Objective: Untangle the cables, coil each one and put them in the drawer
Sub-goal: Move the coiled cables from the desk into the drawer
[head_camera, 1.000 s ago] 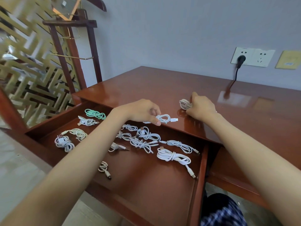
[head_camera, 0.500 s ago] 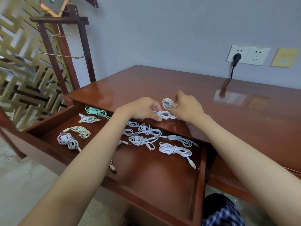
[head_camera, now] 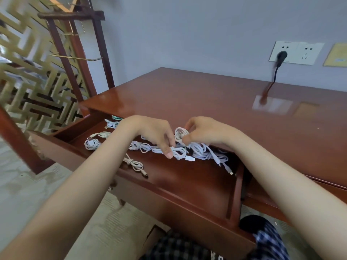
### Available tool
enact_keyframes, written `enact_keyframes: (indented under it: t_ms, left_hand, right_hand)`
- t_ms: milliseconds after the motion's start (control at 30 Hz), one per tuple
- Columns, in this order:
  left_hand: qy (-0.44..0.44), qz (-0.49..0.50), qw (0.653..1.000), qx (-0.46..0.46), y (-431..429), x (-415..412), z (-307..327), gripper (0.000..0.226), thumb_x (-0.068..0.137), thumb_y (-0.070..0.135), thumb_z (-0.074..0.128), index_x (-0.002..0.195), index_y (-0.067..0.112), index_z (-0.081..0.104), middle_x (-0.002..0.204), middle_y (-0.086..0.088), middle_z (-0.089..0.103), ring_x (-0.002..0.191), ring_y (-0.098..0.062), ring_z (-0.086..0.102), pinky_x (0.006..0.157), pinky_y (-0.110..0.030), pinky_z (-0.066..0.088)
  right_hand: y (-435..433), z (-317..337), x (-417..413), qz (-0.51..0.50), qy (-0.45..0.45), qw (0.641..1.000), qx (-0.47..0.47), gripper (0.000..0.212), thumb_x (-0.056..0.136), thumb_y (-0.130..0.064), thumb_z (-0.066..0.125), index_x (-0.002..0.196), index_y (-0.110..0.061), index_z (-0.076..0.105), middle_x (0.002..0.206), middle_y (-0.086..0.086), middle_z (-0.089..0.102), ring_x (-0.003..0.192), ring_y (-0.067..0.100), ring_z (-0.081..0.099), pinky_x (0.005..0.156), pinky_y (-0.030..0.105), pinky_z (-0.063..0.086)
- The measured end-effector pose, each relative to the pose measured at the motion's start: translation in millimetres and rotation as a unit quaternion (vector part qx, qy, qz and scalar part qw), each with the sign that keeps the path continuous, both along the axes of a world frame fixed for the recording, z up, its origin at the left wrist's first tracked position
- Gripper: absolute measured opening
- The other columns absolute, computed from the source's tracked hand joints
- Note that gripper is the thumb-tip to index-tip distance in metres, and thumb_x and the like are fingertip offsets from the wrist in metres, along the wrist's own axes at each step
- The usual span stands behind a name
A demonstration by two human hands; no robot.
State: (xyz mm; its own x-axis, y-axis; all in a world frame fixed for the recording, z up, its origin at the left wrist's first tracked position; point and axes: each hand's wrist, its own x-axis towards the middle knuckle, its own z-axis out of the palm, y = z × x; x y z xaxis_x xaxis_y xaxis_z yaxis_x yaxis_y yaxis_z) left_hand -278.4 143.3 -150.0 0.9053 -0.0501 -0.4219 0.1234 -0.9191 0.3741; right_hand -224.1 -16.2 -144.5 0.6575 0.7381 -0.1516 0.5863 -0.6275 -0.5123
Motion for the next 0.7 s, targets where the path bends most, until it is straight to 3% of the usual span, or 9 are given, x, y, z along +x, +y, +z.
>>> enact_keyframes:
  t_ms: [133,200,300,433,533,600,700]
  left_hand:
    - [0.009,0.011,0.999,0.034,2,-4,-22,0.041,0.076,0.028,0.076,0.112,0.014,0.064,0.098,0.003,0.065,0.083,-0.007,0.057,0.067,-0.007,0.040]
    - [0.027,0.004,0.998,0.054,0,-2,-31,0.043,0.077,0.028,0.076,0.114,0.011,0.063,0.107,-0.004,0.067,0.092,-0.017,0.061,0.073,-0.013,0.043]
    - [0.067,-0.013,0.993,0.093,-3,2,-42,0.045,0.077,0.030,0.075,0.116,0.012,0.062,0.108,-0.007,0.066,0.099,-0.021,0.060,0.079,-0.025,0.042]
    - [0.079,-0.029,0.989,0.122,-11,4,-43,0.046,0.075,0.023,0.077,0.117,0.013,0.062,0.114,-0.002,0.063,0.093,-0.012,0.053,0.081,-0.022,0.040]
    - [0.093,-0.035,0.987,0.129,-14,5,-40,0.048,0.075,0.021,0.078,0.120,0.015,0.060,0.118,-0.003,0.063,0.092,-0.012,0.054,0.079,-0.022,0.038]
    - [0.092,-0.034,0.987,0.129,-14,5,-37,0.050,0.075,0.022,0.078,0.121,0.016,0.059,0.119,-0.003,0.062,0.093,-0.013,0.054,0.083,-0.025,0.041]
    - [0.075,-0.040,0.989,0.122,-14,2,-30,0.040,0.075,0.020,0.078,0.112,0.017,0.063,0.108,-0.001,0.064,0.091,-0.013,0.053,0.086,-0.026,0.045]
  right_hand:
    - [-2,-12,-9,0.038,0.016,0.996,-0.076,0.043,0.077,-0.023,0.066,0.115,-0.009,0.054,0.105,0.008,0.060,0.075,0.021,0.059,0.057,0.028,0.048]
    - [-3,-20,-14,0.041,0.007,0.994,-0.100,0.042,0.076,-0.021,0.066,0.114,-0.010,0.053,0.092,0.005,0.057,0.067,0.019,0.053,0.054,0.027,0.044]
    - [-4,-34,-20,0.042,-0.033,0.987,-0.151,0.038,0.073,-0.019,0.065,0.108,-0.005,0.059,0.087,0.008,0.059,0.075,0.022,0.055,0.059,0.028,0.040]
    - [-6,-45,-20,0.043,-0.017,0.977,-0.207,0.038,0.074,-0.017,0.065,0.109,-0.002,0.060,0.079,0.005,0.054,0.065,0.020,0.050,0.054,0.026,0.039]
    - [-6,-46,-22,0.049,-0.055,0.971,-0.227,0.042,0.078,-0.017,0.063,0.117,-0.002,0.055,0.092,0.009,0.058,0.079,0.023,0.057,0.062,0.029,0.045]
    - [-4,-43,-28,0.055,-0.128,0.970,-0.197,0.043,0.082,-0.020,0.061,0.120,-0.004,0.049,0.111,0.010,0.059,0.100,0.026,0.057,0.075,0.033,0.046]
    - [-1,-30,-42,0.111,-0.102,0.987,-0.060,0.018,0.085,-0.021,0.060,0.098,-0.010,0.057,0.099,0.008,0.064,0.091,0.023,0.059,0.073,0.031,0.045]
